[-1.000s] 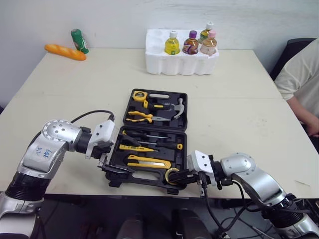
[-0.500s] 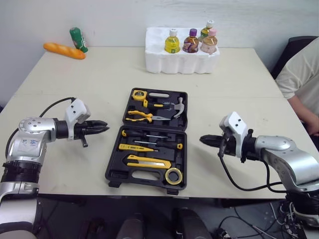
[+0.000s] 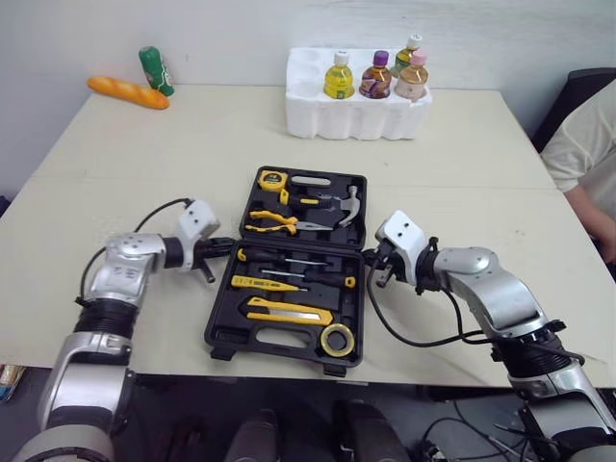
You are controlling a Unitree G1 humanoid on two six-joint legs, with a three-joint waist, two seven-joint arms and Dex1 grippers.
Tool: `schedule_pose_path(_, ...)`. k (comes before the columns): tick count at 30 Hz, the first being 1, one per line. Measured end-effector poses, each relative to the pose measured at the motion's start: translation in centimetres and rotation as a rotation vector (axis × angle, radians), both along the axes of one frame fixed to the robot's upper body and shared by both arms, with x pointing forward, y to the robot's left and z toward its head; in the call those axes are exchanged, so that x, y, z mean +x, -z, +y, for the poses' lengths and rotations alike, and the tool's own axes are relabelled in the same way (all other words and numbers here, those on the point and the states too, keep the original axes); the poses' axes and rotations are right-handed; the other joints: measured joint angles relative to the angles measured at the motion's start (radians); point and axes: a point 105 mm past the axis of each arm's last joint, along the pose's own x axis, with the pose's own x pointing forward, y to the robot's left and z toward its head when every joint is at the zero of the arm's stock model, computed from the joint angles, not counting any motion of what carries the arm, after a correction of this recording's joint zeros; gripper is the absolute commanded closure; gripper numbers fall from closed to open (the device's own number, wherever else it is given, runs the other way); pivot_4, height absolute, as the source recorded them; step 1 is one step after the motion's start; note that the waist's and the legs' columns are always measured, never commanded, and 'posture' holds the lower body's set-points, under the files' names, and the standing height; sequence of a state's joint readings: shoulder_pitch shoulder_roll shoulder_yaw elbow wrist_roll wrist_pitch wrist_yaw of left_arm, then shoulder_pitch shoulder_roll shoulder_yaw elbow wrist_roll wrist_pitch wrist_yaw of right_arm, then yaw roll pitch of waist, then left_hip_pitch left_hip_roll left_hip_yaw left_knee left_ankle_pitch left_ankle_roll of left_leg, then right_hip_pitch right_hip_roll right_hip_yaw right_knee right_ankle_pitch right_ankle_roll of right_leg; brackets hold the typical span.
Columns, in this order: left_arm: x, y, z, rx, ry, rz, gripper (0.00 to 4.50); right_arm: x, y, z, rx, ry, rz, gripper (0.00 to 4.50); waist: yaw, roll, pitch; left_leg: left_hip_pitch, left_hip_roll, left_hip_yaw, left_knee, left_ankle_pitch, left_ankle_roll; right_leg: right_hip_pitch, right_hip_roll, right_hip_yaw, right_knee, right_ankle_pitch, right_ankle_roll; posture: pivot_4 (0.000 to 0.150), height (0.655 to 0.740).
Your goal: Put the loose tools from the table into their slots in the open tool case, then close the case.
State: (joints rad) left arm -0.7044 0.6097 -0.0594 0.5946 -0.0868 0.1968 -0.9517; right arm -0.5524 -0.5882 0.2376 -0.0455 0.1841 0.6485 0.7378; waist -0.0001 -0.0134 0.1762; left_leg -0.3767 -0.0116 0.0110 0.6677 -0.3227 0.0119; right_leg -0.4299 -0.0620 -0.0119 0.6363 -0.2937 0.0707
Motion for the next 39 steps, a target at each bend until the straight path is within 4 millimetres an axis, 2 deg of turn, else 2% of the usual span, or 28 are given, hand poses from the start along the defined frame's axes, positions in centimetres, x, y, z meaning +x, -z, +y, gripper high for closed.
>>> schedule_pose_path(4, -0.3, 0.1, -1.1, 0.010, 0.025, 0.021, 4.46, 0.0, -0.1, -0.6, -0.017, 0.006, -0.002, 4.50, 0.003, 0.000, 0.000, 0.000, 0.000, 0.000, 0.000, 0.000, 0.000, 0.000, 0.000, 0.000, 0.000, 0.000, 0.000, 0.150, 0.7367)
schedule_pose_path(9, -1.2, 0.4, -3.5, -0.002, 0.093, 0.037, 4.46, -0.1, -0.2, -2.8, -0.056, 0.043, 0.000, 4.50, 0.020, 0.000, 0.000, 0.000, -0.001, 0.000, 0.000, 0.000, 0.001, 0.001, -0.001, 0.000, -0.001, 0.000, 0.000, 0.150, 0.7367)
schedule_pose_path(16, -1.6, 0.6, -5.2, -0.019, 0.121, 0.051, 4.46, -0.7, -0.1, -4.4, -0.088, 0.066, 0.001, 4.50, 0.028, 0.000, 0.000, 0.000, -0.002, -0.001, 0.000, 0.000, 0.001, 0.001, -0.001, 0.000, -0.002, 0.000, 0.001, 0.150, 0.7367)
schedule_pose_path(20, -1.5, 0.6, -5.6, -0.023, 0.119, 0.047, 4.46, -1.4, 0.0, -4.8, -0.094, 0.072, 0.000, 4.50, 0.028, 0.000, 0.000, 0.000, -0.002, -0.001, 0.000, 0.000, 0.001, 0.002, -0.001, 0.000, -0.002, 0.000, 0.001, 0.150, 0.7367)
schedule_pose_path(24, -1.7, 0.5, -5.1, -0.019, 0.100, 0.039, 4.46, -1.8, 0.1, -4.9, -0.095, 0.079, -0.011, 4.50, 0.026, 0.000, 0.000, 0.000, -0.002, -0.001, 0.000, 0.000, 0.001, 0.002, -0.001, 0.000, -0.002, 0.000, 0.001, 0.150, 0.7367)
schedule_pose_path(26, -2.2, 0.4, -4.8, -0.025, 0.091, 0.058, 3.85, -2.2, 0.0, -5.4, -0.083, 0.097, -0.015, 4.50, 0.024, 0.000, 0.000, 0.000, -0.002, -0.001, 0.000, 0.000, 0.001, 0.001, -0.001, 0.000, -0.003, 0.000, 0.001, 0.150, 0.7367)
schedule_pose_path(28, -3.3, 0.5, -3.3, -0.041, 0.067, 0.106, 3.20, -3.0, -0.1, -6.6, -0.093, 0.126, -0.006, 4.50, 0.022, 0.000, 0.000, 0.000, -0.001, -0.001, -0.002, 0.000, 0.001, 0.001, 0.000, 0.000, -0.003, 0.000, 0.001, 0.150, 0.7367)
schedule_pose_path(31, -4.7, 0.1, -1.1, -0.050, 0.011, 0.170, 1.65, -3.8, -0.4, -8.7, -0.090, 0.198, 0.010, 3.47, 0.012, 0.000, 0.000, 0.000, -0.001, 0.000, -0.002, 0.000, 0.001, 0.002, -0.001, 0.001, -0.005, 0.000, 0.001, 0.150, 0.7367)
schedule_pose_path(34, -5.1, -1.0, 0.3, -0.113, -0.065, 0.223, 0.25, -4.3, -1.3, -9.4, -0.042, 0.228, 0.034, 2.04, 0.008, 0.000, 0.000, 0.002, -0.001, -0.001, -0.002, -0.002, 0.005, 0.002, -0.001, 0.001, -0.006, 0.000, 0.001, 0.150, 0.7367)
schedule_pose_path(35, -5.0, -1.8, 0.5, -0.152, -0.096, 0.242, 0.00, -4.5, -1.8, -9.4, -0.011, 0.232, 0.042, 1.52, 0.005, 0.000, 0.000, 0.002, -0.001, -0.002, -0.002, -0.002, 0.004, 0.002, -0.001, 0.001, -0.005, 0.000, 0.001, 0.150, 0.7367)
schedule_pose_path(36, -4.8, -2.6, 0.5, -0.181, -0.117, 0.252, 0.00, -4.5, -2.4, -9.3, 0.020, 0.235, 0.049, 0.89, 0.003, 0.000, 0.000, 0.003, -0.001, -0.003, -0.002, -0.001, 0.004, 0.003, -0.001, 0.000, -0.004, 0.000, 0.001, 0.150, 0.7367)
schedule_pose_path(38, -3.8, -4.3, 0.3, -0.233, -0.174, 0.273, 0.00, -3.7, -4.2, -8.7, 0.132, 0.258, 0.060, 0.04, -0.002, 0.000, 0.000, 0.003, -0.001, -0.002, -0.001, -0.001, 0.004, 0.003, -0.001, 0.001, -0.002, 0.000, 0.001, 0.150, 0.7367)
schedule_pose_path(39, -3.1, -5.3, -0.2, -0.257, -0.192, 0.273, 0.00, -3.2, -5.2, -8.1, 0.187, 0.263, 0.059, 0.04, -0.004, 0.000, 0.000, 0.004, -0.001, -0.002, -0.001, -0.001, 0.003, 0.002, -0.001, 0.001, -0.001, 0.000, 0.001, 0.150, 0.7367)
